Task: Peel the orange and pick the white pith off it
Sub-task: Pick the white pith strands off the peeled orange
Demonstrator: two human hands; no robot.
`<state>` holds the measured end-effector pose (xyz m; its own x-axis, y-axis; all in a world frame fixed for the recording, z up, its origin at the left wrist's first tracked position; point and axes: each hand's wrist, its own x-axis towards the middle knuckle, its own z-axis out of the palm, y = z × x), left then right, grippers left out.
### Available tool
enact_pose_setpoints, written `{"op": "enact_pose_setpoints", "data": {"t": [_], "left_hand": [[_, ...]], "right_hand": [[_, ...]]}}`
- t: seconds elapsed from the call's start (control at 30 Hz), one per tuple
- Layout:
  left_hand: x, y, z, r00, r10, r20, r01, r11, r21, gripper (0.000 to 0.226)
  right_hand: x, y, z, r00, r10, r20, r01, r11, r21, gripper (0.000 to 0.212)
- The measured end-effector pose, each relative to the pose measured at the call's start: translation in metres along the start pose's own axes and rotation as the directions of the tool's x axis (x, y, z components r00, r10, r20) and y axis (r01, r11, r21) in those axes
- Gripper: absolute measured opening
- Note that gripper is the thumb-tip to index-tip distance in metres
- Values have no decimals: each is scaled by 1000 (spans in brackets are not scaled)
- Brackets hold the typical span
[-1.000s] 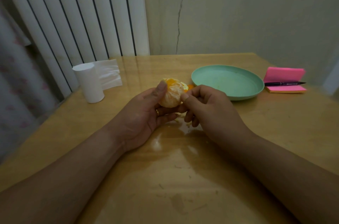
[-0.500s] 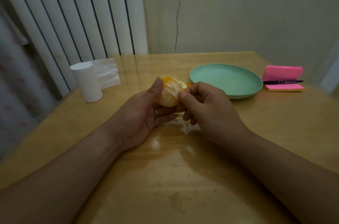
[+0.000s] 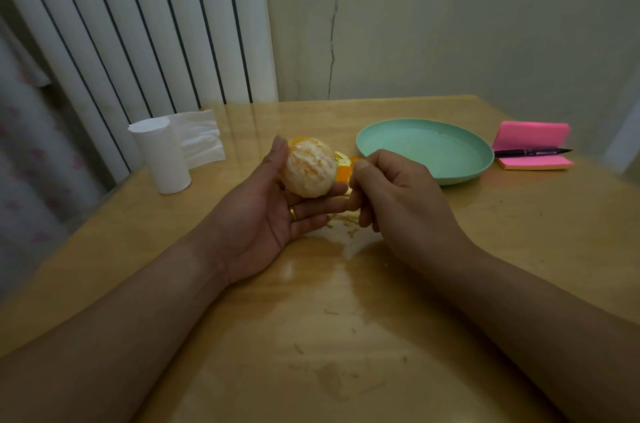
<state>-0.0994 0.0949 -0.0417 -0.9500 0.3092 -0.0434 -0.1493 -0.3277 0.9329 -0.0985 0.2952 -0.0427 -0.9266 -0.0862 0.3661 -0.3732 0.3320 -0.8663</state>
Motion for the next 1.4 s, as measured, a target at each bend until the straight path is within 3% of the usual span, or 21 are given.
{"op": "enact_pose_setpoints", "data": {"t": [0.13, 0.3, 0.4, 0.6, 0.93, 1.17, 1.4], "left_hand": [[0, 1, 2, 999, 14, -45, -17, 997, -71, 68], [0, -1, 2, 998, 42, -50, -46, 995, -84, 46], [1, -4, -1, 997, 76, -5, -76, 997, -13, 47], [2, -6, -5, 992, 101, 78, -106, 992, 61, 43], [2, -7, 0, 983, 178, -30, -175, 980, 96, 59], [4, -10, -8, 965, 253, -75, -218, 925, 312, 72], [3, -12, -5, 947, 314, -59, -263, 870, 417, 68]], "right_hand": [[5, 7, -3, 999, -28, -16, 24, 977, -211, 11], [1, 3, 1, 996, -90, 30, 93, 982, -167, 15], [-2, 0, 5, 995, -87, 37, 89, 994, -63, 12], [1, 3, 5, 999, -39, 25, 41, 997, -68, 13], [0, 0, 3, 999, 10, 40, -10, 1000, -11, 17], [-1, -1, 3, 991, 91, 98, -93, 995, 22, 21], [-1, -1, 3, 984, 127, 121, -135, 989, 56, 18]]}}
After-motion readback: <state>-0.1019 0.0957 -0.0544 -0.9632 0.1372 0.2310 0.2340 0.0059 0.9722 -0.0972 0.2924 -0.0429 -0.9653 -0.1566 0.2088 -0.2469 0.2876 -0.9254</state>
